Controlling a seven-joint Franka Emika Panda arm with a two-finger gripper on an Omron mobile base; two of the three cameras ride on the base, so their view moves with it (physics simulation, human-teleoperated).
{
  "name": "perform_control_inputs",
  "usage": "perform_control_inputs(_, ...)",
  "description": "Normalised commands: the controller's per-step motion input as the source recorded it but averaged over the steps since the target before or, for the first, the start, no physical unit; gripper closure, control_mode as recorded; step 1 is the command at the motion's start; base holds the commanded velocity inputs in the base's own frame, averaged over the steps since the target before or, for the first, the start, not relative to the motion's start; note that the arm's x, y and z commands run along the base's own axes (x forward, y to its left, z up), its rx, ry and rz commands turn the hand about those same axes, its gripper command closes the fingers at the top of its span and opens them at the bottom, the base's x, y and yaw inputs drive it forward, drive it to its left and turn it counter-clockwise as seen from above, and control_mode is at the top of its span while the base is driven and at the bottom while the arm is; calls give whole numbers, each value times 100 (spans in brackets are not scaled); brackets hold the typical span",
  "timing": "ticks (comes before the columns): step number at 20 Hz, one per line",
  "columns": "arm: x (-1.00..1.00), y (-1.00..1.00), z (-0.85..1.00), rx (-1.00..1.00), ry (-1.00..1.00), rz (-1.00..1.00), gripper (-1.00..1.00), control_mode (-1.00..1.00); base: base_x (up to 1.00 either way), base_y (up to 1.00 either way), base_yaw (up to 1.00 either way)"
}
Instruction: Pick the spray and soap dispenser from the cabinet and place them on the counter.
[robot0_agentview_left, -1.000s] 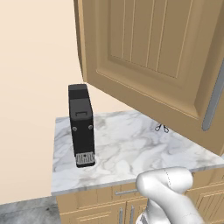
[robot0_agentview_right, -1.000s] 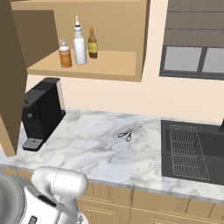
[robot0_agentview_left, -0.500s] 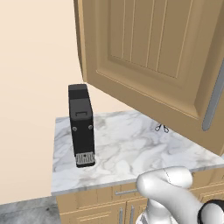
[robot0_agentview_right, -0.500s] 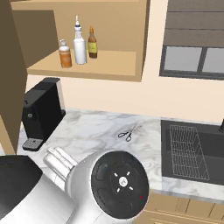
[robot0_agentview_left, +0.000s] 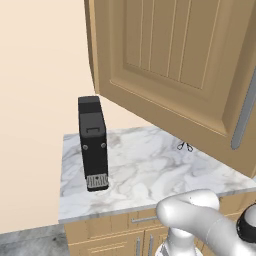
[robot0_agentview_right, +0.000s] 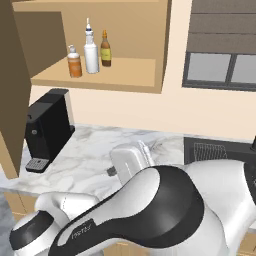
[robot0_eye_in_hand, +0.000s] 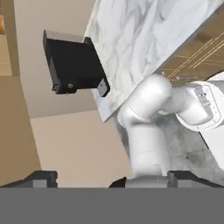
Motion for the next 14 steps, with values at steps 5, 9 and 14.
perform_control_inputs(5, 60, -11, 5, 19, 5, -3, -100, -100, 0, 0, 0)
perform_control_inputs(9, 42, 5, 0, 10, 10, 0, -100, -100, 0, 0, 0)
perform_control_inputs(14, 21, 7, 3, 23, 11, 4, -100, -100, 0, 0, 0)
